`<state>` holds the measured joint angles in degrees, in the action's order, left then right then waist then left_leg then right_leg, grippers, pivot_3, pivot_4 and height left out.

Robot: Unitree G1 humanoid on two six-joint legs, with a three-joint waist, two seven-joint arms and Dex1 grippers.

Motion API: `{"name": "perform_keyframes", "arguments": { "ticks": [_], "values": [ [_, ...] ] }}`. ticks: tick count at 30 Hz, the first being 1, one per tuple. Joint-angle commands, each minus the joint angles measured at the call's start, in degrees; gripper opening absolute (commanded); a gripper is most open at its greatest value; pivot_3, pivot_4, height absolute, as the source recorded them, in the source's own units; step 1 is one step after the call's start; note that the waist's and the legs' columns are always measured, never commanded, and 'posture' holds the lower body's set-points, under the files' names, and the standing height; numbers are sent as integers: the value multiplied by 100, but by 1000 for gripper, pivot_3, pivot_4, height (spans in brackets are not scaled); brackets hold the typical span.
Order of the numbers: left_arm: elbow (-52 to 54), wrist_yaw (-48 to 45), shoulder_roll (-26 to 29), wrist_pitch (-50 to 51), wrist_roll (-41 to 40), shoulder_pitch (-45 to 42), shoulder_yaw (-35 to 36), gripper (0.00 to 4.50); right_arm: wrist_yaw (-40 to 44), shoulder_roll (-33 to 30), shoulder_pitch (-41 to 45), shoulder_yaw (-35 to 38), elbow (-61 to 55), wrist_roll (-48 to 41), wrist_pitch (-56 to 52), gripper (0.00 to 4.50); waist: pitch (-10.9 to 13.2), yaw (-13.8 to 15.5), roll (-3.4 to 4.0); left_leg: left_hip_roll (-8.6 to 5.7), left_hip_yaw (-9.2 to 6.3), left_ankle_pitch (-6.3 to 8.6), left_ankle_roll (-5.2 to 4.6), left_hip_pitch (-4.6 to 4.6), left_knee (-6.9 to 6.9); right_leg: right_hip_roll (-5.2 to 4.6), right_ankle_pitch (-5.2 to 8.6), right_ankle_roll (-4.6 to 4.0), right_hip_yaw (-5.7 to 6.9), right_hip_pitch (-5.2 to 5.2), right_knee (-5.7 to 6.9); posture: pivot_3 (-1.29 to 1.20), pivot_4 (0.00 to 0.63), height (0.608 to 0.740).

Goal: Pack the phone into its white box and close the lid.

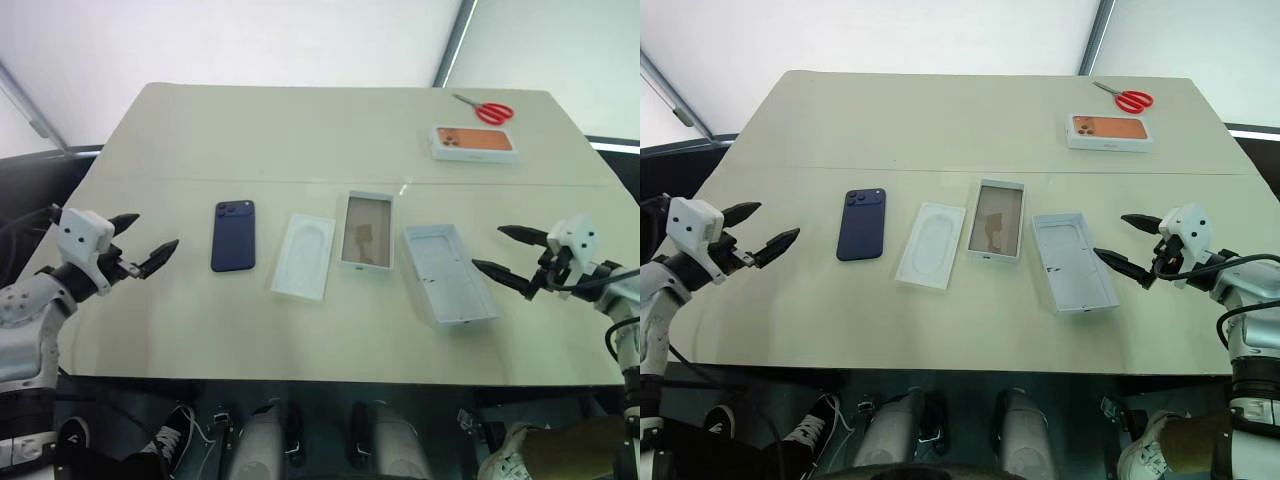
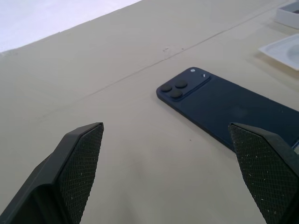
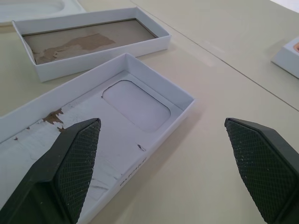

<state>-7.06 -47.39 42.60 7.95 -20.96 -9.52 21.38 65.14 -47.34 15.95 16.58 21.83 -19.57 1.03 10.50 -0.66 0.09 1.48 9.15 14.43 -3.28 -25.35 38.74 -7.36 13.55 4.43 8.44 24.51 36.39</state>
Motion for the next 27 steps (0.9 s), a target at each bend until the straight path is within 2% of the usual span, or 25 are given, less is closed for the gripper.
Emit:
{"name": "perform_keyframes", "arguments": {
  "ticks": [1, 7, 12, 16, 21, 27],
  "values": [
    [188, -51, 131, 210, -59, -75, -49, 4500, 11, -101, 101, 61, -105, -36, 113, 4438, 0, 1, 0, 0, 0, 0, 0, 0, 0, 0, 0, 0, 0, 0, 0, 0, 150, 738],
    [450, -57, 110, 1046, -310, -230, -200, 4500, 13, -48, 111, -51, -384, -27, 110, 4438, 0, 0, 0, 0, 0, 0, 0, 0, 1, 0, 0, 0, 0, -1, 0, 0, 150, 738],
    [1011, 234, -302, 2081, -708, -665, -610, 4500, 56, 176, 175, -568, -1812, -353, -523, 4438, 0, 4, 0, 2, -2, -6, -10, 0, 4, 1, 0, 1, -1, -3, 5, 0, 150, 738],
    [1105, 404, -607, 2779, -1017, -1056, -771, 4500, 62, 331, 190, -1024, -2491, -329, -771, 4438, -2, 10, -4, 3, -6, -8, -14, 0, 14, 4, 0, 2, 0, -7, 11, 0, 150, 738],
    [1022, 554, -1020, 4325, -2075, -1590, -745, 4500, -28, 460, 510, -1185, -2404, -236, -740, 4438, -1, 28, -5, 2, -5, -10, -17, -1, 24, 11, 0, 4, 0, -8, 16, 0, 150, 738],
    [849, 741, -1362, 4984, -2320, -1913, -875, 4500, -21, 445, 531, -1219, -2225, -113, -562, 4438, -2, 6, -7, 3, -8, -10, -18, 1, 31, 26, 1, 7, -3, -13, 22, 0, 150, 738]
  ]
}}
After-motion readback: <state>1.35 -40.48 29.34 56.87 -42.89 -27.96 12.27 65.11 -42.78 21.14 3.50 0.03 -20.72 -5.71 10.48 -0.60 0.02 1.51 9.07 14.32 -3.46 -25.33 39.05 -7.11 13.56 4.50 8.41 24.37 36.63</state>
